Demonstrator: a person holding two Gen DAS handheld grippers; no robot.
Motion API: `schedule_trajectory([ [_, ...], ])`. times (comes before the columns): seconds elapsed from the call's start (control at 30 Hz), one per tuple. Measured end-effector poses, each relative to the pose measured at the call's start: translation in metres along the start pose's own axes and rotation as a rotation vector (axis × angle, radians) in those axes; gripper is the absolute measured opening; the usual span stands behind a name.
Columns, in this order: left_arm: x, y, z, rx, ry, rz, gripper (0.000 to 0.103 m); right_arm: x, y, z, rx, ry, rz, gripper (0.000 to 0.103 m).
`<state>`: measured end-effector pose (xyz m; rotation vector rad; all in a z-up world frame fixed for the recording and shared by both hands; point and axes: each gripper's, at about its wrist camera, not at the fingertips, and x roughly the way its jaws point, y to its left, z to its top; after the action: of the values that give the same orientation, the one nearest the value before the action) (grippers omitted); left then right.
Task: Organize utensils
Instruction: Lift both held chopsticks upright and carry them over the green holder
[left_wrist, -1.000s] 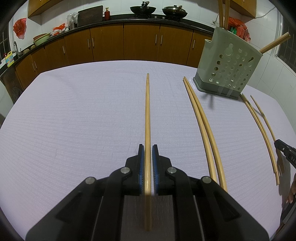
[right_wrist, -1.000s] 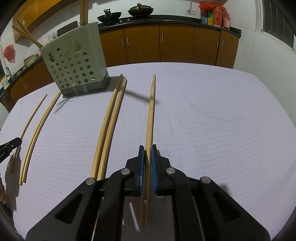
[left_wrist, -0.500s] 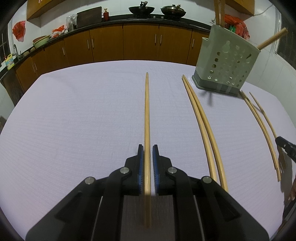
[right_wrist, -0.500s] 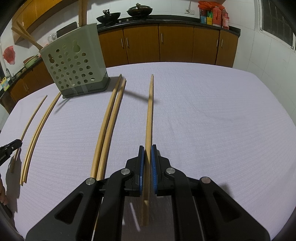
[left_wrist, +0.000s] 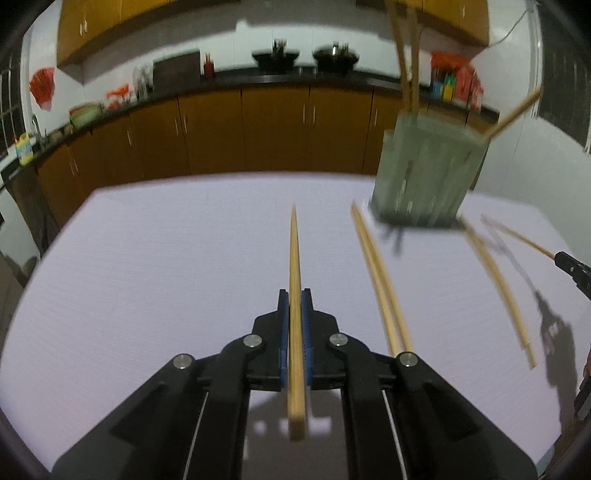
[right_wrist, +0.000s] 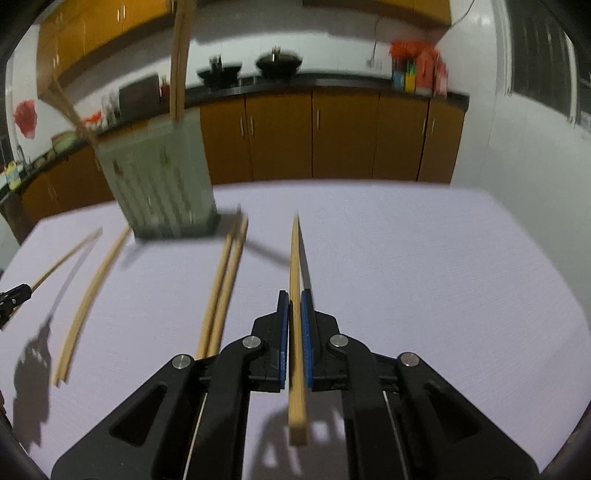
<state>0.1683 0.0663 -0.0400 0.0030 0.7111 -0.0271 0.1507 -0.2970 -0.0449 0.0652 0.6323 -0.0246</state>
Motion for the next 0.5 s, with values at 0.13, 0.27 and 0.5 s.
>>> schedule_trajectory([
  [0.13, -0.029, 0.004, 0.026, -0.011, -0.095, -0.015, 0.008, -0.022, -0.001, 0.022, 0.005, -0.089, 0.004, 0.007],
  [0.27, -0.052, 0.009, 0.048, -0.019, -0.162, -0.047, 0.008, -0.036, 0.0, 0.04, 0.015, -0.158, 0.014, 0.007],
  [0.5, -0.08, 0.007, 0.074, -0.007, -0.22, -0.117, 0.007, -0.058, 0.004, 0.065, 0.029, -0.246, 0.042, 0.007],
])
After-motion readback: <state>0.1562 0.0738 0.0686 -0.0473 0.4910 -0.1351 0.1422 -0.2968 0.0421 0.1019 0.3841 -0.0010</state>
